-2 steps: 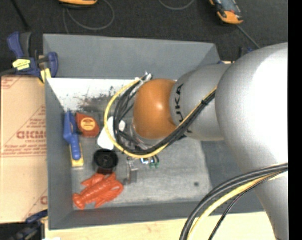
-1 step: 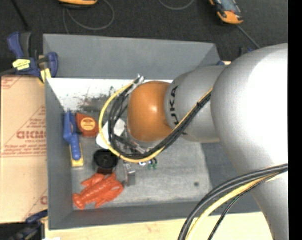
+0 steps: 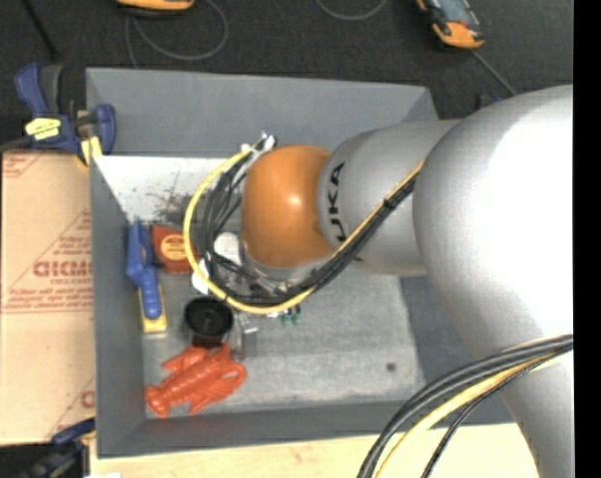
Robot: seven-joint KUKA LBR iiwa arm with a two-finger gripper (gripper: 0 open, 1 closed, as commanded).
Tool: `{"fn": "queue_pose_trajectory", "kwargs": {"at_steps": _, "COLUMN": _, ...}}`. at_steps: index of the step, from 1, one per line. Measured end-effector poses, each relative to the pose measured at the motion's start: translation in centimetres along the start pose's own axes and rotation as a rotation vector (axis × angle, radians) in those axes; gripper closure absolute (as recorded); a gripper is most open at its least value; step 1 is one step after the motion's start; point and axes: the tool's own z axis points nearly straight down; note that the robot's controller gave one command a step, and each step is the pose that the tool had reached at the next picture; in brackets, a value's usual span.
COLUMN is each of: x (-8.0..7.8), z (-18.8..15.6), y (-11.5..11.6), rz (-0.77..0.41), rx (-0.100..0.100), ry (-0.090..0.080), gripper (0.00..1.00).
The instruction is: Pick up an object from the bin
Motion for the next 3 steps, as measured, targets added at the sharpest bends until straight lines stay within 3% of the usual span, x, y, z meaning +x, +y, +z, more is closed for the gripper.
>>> {"fn": "queue_pose_trajectory", "kwargs": {"at_steps": 1, "x": -0.52, "z": 0.28, "y": 1.61, "rz": -0.02, "rx": 0.001, "ry": -0.002, "gripper": 0.0}}
{"fn": "queue_pose_trajectory", "kwargs": {"at_steps": 2, "x": -0.49, "z": 1.19, "y": 1.5, "rz": -0.106, "rx": 0.0, "ry": 0.001, "gripper": 1.0}}
{"fn": "queue_pose_trajectory", "kwargs": {"at_steps": 3, "x": -0.49, "z": 1.19, "y": 1.5, "rz": -0.105, "rx": 0.0, "ry": 0.0, "gripper": 1.0}}
